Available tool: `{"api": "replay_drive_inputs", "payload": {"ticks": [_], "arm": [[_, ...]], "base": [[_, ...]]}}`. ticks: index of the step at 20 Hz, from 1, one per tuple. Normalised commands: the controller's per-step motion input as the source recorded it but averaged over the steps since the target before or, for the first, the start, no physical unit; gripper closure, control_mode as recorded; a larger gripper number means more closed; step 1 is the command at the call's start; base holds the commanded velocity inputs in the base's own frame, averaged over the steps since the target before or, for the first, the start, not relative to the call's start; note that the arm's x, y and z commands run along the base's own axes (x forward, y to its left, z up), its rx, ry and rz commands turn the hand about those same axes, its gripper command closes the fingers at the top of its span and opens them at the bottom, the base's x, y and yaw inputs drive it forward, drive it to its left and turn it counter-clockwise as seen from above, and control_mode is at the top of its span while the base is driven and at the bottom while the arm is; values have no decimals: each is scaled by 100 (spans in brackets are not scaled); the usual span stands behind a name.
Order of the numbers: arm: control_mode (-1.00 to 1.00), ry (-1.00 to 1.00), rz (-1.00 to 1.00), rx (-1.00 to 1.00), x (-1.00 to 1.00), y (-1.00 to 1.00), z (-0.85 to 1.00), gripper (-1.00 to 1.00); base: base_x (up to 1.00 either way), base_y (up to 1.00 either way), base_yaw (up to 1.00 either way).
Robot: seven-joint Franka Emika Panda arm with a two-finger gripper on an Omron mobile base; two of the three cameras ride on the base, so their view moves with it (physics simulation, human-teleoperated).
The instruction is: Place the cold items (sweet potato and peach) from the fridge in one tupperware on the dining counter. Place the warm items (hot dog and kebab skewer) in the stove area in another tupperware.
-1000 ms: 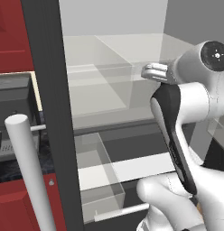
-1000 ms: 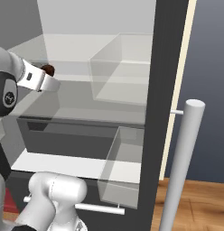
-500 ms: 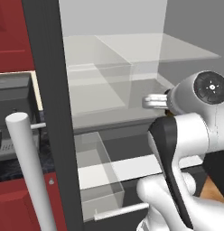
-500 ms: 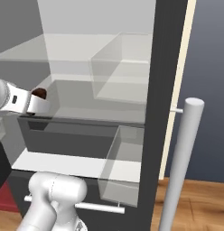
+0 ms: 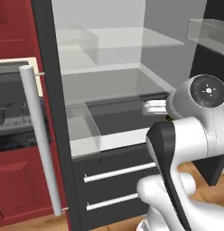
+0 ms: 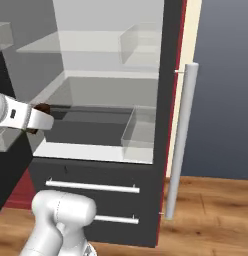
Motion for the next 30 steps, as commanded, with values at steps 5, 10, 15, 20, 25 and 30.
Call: {"api": "replay_drive_inputs", "payload": {"ticks": [5,10,15,20,25,30], "arm": [[100,0,0,0,0,0,0,100],[100,0,0,0,0,0,0,100],[100,0,0,0,0,0,0,100],[100,0,0,0,0,0,0,100],[100,0,0,0,0,0,0,100],[100,0,0,0,0,0,0,100]], "base": [[-95,0,-42],[-87,0,-87],[-55,0,-100],[-14,-10,-100],[24,2,-100],[72,22,-81]]}}
